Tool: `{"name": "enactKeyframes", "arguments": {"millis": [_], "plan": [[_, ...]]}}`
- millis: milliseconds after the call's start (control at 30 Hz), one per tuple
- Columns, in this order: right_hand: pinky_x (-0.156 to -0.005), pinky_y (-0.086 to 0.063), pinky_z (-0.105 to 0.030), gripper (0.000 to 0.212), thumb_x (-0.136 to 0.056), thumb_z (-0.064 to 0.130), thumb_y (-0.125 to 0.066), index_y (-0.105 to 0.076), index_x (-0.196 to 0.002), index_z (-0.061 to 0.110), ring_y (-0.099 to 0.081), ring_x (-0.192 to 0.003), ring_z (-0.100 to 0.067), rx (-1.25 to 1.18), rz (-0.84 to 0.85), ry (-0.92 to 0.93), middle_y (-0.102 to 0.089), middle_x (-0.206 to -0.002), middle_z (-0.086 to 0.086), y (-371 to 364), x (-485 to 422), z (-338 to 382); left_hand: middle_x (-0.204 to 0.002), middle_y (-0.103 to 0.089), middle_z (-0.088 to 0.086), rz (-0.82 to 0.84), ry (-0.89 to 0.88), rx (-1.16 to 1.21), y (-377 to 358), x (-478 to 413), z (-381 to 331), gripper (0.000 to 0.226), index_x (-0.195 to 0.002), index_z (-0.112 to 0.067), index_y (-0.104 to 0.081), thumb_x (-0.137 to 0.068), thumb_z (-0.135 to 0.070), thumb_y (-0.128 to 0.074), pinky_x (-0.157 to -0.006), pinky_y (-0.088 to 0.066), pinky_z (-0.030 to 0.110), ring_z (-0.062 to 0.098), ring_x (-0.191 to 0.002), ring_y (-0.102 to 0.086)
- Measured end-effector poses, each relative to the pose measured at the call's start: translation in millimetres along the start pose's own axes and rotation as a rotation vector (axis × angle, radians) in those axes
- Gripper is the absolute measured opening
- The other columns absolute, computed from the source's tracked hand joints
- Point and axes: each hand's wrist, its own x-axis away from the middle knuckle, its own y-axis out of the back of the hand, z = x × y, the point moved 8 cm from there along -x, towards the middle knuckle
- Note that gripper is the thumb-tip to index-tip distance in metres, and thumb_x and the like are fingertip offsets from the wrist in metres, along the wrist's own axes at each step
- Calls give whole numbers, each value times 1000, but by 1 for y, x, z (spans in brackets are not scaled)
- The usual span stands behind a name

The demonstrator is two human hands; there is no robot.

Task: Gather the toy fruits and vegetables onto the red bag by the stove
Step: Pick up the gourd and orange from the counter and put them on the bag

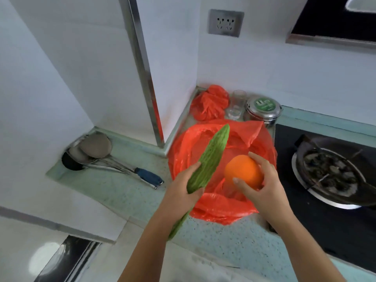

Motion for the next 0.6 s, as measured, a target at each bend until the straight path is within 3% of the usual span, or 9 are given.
{"name": "enactKeyframes", "arguments": {"millis": [133,267,367,600], "plan": [[-69,-38,-17,63,-74,30,-73,-38,-124,42,-47,-103,-14,29,-77,-44,-38,-125,6,7,-11,-7,-128,-41,-18,101,-61,-137,-9,-29,-3,63,-135,-44,-32,-85,-22,-63,-90,-32,14,-2,-115,-40],[-72,-38,-18,64,-75,31,-72,-37,-128,38,-46,-103,-13,36,-98,-73,-38,-126,4,7,-25,-17,-128,-46,-8,188,-116,-207,-26,-58,-5,63,-137,-37,-34,-84,-19,-63,-86,-30,9,5,-113,-44],[-78,-39,-25,65,-75,30,-72,-38,-129,35,-46,-103,-14,44,-126,-101,-38,-126,2,12,-36,-27,-127,-50,-3,233,-162,-271,-39,-79,-3,63,-137,-35,-36,-82,-19,-64,-90,-29,11,11,-115,-45],[-79,-41,-27,66,-75,35,-72,-36,-130,37,-45,-102,-14,25,-155,-186,-36,-123,4,25,-62,-59,-113,-56,3,309,-201,-442,-68,-127,9,64,-136,-32,-39,-79,-22,-65,-94,-39,34,22,-106,-51]]}}
